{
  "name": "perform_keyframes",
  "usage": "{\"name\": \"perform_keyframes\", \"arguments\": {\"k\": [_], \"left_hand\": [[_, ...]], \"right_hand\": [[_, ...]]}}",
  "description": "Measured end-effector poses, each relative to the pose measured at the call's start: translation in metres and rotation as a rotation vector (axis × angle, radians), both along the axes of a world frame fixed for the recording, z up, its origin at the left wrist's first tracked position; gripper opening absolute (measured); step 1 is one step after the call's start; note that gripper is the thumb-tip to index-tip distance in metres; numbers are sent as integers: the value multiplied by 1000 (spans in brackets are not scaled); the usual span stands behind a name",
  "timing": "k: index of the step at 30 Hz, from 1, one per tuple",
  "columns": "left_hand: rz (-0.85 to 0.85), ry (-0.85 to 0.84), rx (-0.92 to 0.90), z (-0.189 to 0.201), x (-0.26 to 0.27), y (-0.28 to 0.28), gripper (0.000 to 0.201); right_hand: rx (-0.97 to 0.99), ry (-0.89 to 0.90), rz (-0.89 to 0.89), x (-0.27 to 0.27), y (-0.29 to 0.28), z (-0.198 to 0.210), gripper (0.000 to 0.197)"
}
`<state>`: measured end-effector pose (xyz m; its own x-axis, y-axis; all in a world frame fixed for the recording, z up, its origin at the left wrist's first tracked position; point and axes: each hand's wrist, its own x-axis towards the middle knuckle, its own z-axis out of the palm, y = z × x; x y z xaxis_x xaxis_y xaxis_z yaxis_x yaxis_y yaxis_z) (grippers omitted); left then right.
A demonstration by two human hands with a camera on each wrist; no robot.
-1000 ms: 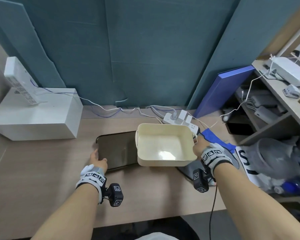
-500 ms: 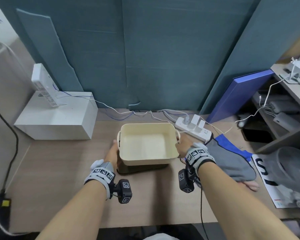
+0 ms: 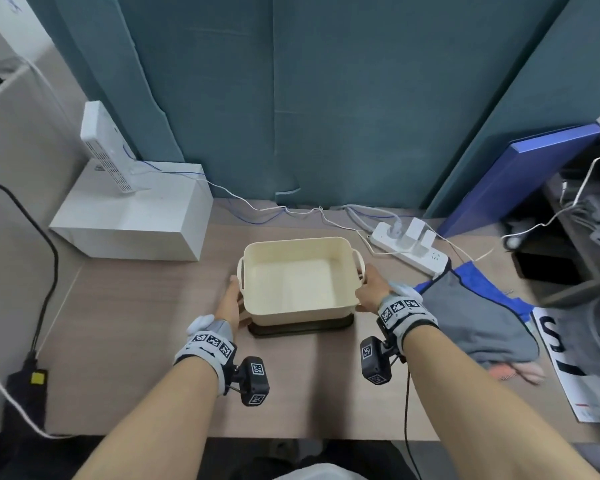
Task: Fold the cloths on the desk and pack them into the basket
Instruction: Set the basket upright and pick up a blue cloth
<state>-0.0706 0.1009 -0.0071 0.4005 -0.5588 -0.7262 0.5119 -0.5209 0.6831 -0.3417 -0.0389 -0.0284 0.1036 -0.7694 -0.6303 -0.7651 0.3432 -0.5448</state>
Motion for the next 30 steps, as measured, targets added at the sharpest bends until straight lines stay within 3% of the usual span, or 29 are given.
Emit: {"name": "perform_keyframes", "arguments": {"k": [3, 5, 8, 11, 14, 18, 20, 22, 24, 25, 28, 30], "left_hand": [[-4, -6, -3, 0, 0, 3, 46], [-6, -18, -1, -1, 0, 4, 43], [-10, -2, 58, 9, -4, 9, 43], [-70, 47, 115, 14, -11, 9, 53], [-101, 46, 143, 28, -21, 13, 56], [-119, -27, 289, 7, -15, 16, 107], [-196, -75, 332, 15, -13, 18, 130], [-242, -99, 331, 20, -12, 17, 116], [-261, -100, 308, 18, -8, 13, 102], [-296, -93, 339, 13, -2, 9, 113], [-327, -111, 475, -52, 26, 3, 150], [-341, -5, 460, -36, 21, 1, 143]], "right_hand": [[12, 56, 12, -30, -30, -85, 54], [3, 50, -5, -34, -33, -102, 55], [4, -26, -23, -14, 1, -39, 54], [62, -57, -54, -3, 15, -12, 52], [121, -51, -88, 7, 23, -12, 46], [167, 31, -132, 12, 27, -15, 37], [186, 152, -90, 4, 16, -39, 40], [197, 257, -36, 5, 16, -34, 47], [200, 243, -42, 14, 21, -15, 43], [231, 229, -48, 19, 20, -9, 43], [307, 172, -128, 23, 17, -11, 52], [316, 140, -179, 20, 10, -22, 61]]}}
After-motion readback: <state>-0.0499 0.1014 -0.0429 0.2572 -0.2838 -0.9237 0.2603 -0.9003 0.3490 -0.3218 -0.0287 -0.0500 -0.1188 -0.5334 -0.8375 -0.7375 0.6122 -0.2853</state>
